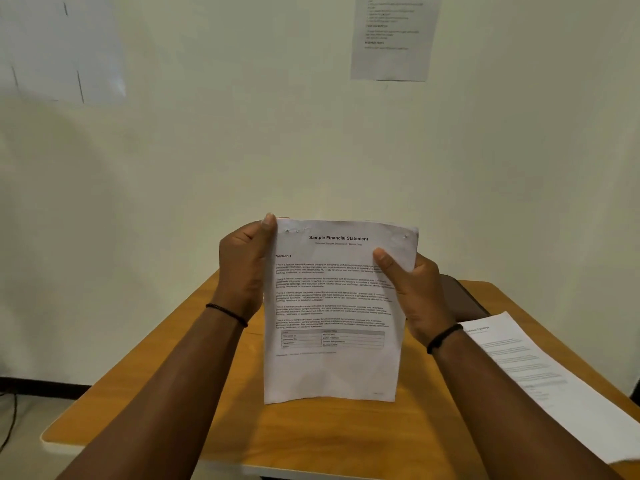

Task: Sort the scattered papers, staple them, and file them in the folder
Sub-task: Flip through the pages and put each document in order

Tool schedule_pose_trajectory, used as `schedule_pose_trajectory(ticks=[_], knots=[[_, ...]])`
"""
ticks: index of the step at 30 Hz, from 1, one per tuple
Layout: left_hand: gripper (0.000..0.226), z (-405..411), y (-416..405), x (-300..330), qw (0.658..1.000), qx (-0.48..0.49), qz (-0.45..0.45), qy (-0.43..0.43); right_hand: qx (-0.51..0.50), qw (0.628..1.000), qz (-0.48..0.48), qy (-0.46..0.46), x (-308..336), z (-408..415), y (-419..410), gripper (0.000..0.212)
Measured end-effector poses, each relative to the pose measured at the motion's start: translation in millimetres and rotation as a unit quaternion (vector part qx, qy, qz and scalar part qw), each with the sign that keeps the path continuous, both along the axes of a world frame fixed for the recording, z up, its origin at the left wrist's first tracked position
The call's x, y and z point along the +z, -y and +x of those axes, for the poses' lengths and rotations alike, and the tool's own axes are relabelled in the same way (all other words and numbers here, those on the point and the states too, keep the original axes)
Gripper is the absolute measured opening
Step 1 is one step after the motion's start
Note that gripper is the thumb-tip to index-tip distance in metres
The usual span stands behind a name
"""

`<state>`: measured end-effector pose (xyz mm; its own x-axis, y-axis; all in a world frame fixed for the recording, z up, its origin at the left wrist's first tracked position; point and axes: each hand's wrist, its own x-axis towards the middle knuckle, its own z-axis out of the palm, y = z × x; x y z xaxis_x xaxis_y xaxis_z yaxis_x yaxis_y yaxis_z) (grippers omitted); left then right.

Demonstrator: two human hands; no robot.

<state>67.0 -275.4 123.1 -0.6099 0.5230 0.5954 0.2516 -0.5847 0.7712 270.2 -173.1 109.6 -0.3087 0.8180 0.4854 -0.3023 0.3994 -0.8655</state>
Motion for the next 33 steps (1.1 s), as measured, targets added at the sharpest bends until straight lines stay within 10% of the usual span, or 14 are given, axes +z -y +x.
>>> schedule_pose_trajectory(ticks=[16, 33], knots=[[0.027, 15.0, 1.6, -75.1, 0.976, -0.159, -0.136, 0.063, 0.029, 0.998, -0.059, 0.009, -49.6, -0.4, 11.1, 0.013], [0.022, 16.5, 2.0, -116.3, 0.971, -0.115, -0.173, 0.115, 0.027, 0.992, -0.119, 0.034, -95.9, -12.0, 10.9, 0.015]])
